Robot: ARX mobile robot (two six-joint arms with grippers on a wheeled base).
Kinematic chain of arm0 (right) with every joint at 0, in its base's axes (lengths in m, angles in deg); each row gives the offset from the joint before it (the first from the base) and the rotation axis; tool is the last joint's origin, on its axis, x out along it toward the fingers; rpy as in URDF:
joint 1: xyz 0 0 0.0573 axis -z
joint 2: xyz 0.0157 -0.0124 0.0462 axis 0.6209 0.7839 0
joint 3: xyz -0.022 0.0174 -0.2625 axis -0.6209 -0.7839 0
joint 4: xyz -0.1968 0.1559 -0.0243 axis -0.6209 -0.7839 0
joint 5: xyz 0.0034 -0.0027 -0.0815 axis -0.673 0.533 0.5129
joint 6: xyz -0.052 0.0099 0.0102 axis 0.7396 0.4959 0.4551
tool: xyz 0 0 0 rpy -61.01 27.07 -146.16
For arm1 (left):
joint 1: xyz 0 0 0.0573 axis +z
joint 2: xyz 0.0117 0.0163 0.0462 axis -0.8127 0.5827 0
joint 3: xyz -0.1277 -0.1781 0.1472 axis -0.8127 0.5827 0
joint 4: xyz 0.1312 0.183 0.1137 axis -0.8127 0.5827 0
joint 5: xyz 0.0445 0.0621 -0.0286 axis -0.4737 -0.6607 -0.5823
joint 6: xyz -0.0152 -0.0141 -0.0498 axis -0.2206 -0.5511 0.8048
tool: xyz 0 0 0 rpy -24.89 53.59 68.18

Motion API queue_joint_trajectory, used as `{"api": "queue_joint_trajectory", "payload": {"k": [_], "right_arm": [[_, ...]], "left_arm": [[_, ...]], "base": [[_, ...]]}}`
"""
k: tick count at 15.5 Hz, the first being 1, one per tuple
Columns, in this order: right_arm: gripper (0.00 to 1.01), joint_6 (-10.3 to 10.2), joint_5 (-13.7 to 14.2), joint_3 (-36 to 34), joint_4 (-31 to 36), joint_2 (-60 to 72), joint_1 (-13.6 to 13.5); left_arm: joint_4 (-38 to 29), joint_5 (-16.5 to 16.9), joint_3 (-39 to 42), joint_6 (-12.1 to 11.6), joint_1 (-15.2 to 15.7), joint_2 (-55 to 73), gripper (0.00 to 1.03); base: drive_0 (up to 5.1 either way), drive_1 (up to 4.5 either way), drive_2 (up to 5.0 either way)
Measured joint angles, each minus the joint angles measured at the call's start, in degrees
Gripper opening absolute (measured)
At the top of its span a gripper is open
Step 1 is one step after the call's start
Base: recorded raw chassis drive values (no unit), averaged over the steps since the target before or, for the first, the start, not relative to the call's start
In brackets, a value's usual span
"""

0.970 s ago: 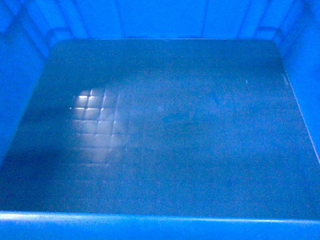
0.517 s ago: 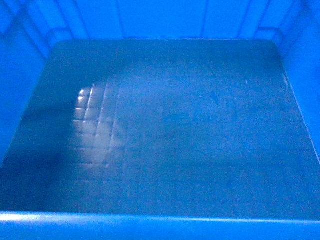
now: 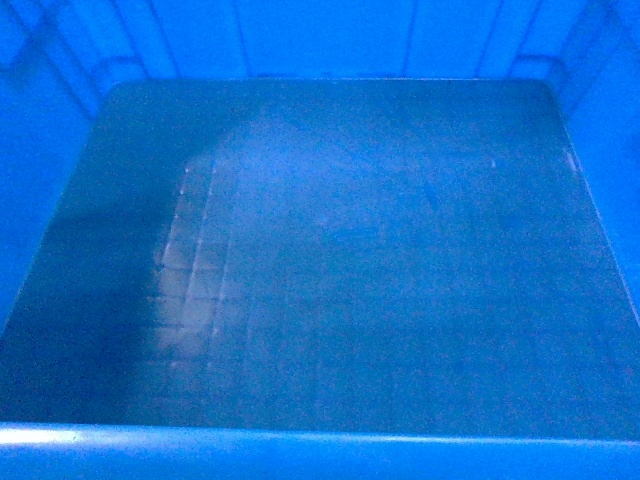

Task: Place box next to blue box on left shelf

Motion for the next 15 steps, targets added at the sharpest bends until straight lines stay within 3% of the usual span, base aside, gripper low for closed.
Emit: {"api": "queue_joint_trajectory", "payload": {"k": [15], "right_arm": [[0.20, 0.04, 0.15, 0.00, -0.02, 0.00, 0.00]], "left_arm": [[-0.02, 0.13, 0.00, 0.35, -0.04, 0.00, 0.12]], "base": [[-1.6, -1.58, -1.6]]}}
